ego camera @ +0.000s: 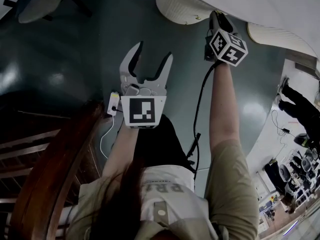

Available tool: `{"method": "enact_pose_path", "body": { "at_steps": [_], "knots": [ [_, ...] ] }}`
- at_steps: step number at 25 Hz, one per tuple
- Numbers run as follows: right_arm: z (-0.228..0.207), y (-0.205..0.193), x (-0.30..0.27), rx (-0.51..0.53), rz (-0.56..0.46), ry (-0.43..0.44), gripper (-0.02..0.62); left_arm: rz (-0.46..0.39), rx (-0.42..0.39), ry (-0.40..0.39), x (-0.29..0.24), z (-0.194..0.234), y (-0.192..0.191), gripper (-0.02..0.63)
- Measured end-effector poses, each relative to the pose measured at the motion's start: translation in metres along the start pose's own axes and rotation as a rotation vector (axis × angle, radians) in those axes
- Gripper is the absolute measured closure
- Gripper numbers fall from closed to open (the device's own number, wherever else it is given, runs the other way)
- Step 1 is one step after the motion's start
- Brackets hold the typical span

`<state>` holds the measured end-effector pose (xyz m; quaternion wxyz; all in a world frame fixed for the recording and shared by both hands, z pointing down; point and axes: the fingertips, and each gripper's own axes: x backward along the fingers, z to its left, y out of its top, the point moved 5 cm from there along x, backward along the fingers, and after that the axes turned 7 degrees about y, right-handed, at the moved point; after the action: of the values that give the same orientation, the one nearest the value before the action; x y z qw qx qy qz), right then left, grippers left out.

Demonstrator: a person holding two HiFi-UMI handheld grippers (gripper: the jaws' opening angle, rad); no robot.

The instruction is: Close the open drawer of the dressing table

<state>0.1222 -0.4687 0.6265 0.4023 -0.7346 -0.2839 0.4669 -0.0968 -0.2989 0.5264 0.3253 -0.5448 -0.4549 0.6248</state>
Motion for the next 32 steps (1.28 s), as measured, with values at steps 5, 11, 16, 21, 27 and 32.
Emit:
{"method": "enact_pose_path", "body": {
  "at_steps": [5, 11, 16, 21, 27, 32],
  "knots": [
    [-0.001, 0.004, -0.002, -0.011, 0.002, -0.013, 0.489, 0.003, 0.019, -0.002, -0.002, -0.003, 0.001, 0.296],
    [-0.002, 0.002, -0.003, -0.006, -0.004, -0.009, 0.489, -0.002, 0.021, 0.004, -0.005, 0.0, -0.003, 0.296],
    [-0.002, 0.003, -0.003, -0.012, -0.003, -0.007, 0.489, -0.008, -0.008, -0.003, -0.007, 0.0, -0.001, 0.296],
    [-0.002, 0.003, -0.005, -0.022, 0.022, -0.005, 0.489, -0.009, -0.038, -0.011, -0.002, -0.003, 0.002, 0.296],
    [0.001, 0.001, -0.005, -0.026, 0.042, -0.018, 0.486, 0.002, -0.034, -0.004, 0.01, -0.004, 0.004, 0.296],
    [0.005, -0.005, 0.007, 0.012, 0.009, -0.06, 0.396, -0.01, 0.017, 0.024, 0.024, -0.007, 0.022, 0.304]
  ]
}}
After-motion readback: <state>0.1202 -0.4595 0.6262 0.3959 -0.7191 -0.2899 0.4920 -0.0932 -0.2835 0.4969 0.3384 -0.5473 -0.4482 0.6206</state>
